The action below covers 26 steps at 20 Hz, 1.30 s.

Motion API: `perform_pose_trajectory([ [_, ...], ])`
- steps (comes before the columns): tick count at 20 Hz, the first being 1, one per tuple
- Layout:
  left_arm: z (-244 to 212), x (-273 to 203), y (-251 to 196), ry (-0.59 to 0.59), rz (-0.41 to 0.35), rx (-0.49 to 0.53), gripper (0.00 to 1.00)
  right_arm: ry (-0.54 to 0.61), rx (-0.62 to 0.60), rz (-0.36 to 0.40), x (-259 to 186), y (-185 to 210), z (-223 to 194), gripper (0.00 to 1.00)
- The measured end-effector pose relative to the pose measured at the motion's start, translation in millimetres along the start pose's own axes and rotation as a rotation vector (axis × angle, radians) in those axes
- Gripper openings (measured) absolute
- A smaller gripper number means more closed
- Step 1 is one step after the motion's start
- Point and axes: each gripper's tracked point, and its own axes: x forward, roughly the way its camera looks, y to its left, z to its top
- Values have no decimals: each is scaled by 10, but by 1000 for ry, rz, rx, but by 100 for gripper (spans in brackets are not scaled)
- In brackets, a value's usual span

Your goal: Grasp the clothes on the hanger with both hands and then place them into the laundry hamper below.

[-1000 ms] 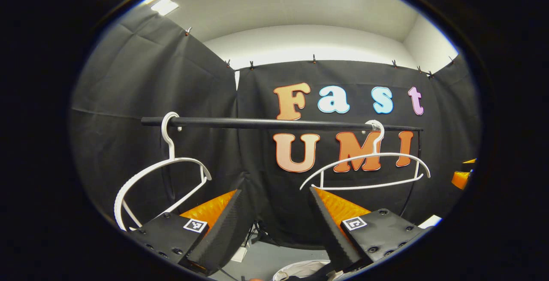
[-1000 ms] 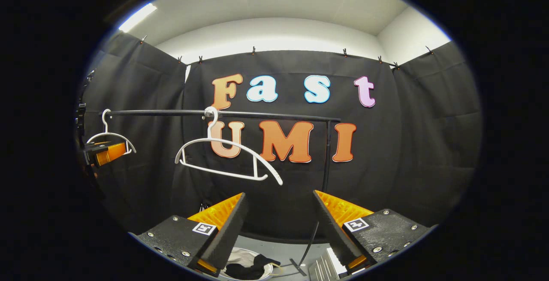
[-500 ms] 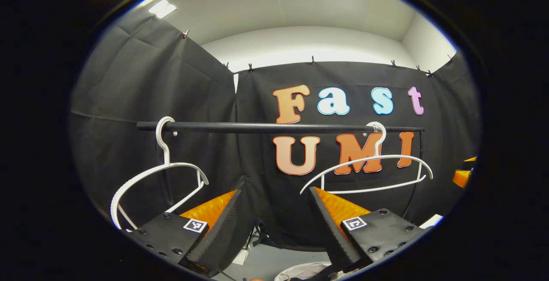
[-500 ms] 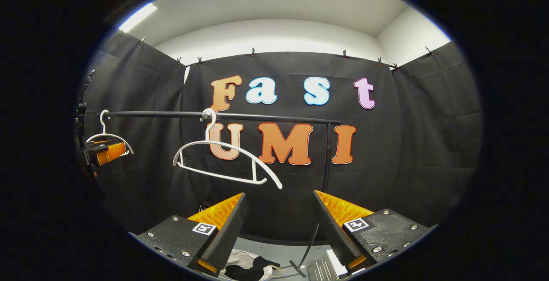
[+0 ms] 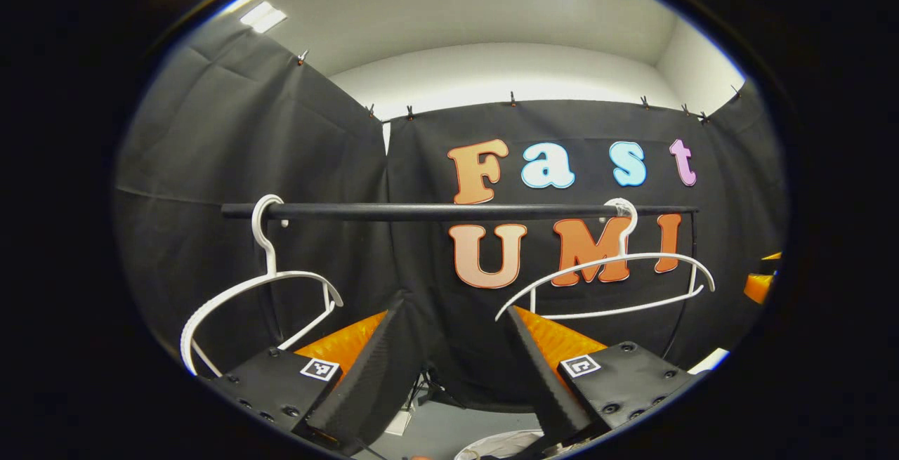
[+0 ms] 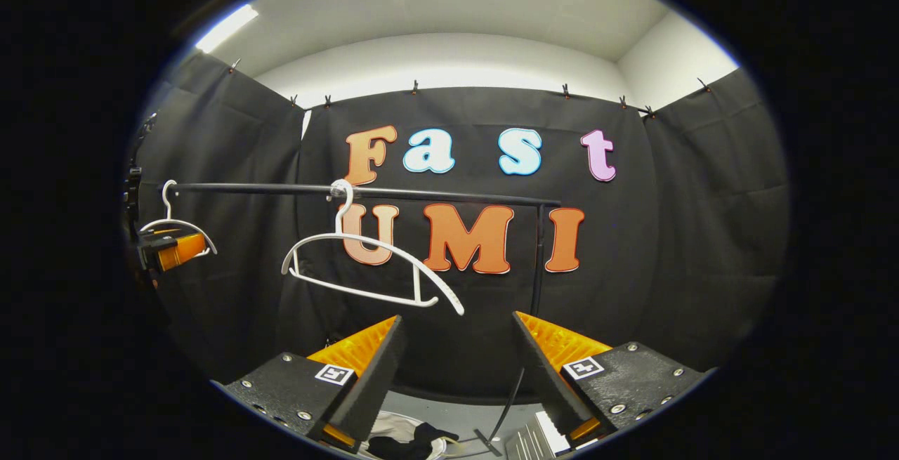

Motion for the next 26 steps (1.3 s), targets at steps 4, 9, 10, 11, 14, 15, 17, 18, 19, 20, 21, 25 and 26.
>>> perform_pose_trajectory([
  [4, -5, 21, 0, 2, -1, -5, 98, 1, -1, 0, 28, 2, -14, 93],
  [9, 33, 41, 15, -6, -1, 10, 98, -7, -1, -5, 37, -15, 26, 93],
  [10, 33, 46, -4, -6, -4, 11, 98, -8, -3, -7, 38, -18, 24, 93],
  [11, 43, 51, -23, -7, -8, 10, 99, -10, -4, -8, 37, -24, 21, 92],
  [14, 50, 86, -61, -12, -15, 8, 98, -8, -5, -7, 54, -20, 15, 100],
  [15, 57, 89, -68, -14, -14, 9, 98, -8, -5, -6, 46, -24, 16, 100],
  [17, 64, 75, -83, -17, -12, 10, 98, -11, -7, -9, 34, -48, 23, 100],
  [18, 66, 65, -75, -17, -11, 9, 98, -11, -7, -10, 22, -53, 21, 100],
  [19, 70, 65, -74, -16, -11, 9, 98, -11, -5, -11, 22, -60, 22, 100],
  [20, 61, 68, -68, -15, -9, 10, 98, -11, -3, -11, 26, -58, 22, 100],
  [21, 62, 63, -65, -15, -8, 11, 98, -11, -2, -12, 22, -73, 22, 100],
  [25, 64, 41, -67, -15, -6, 17, 99, -12, -1, -11, 7, -72, 23, 100],
  [26, 69, 31, -73, -15, -4, 17, 99, -12, 0, -10, 0, -77, 24, 92],
])
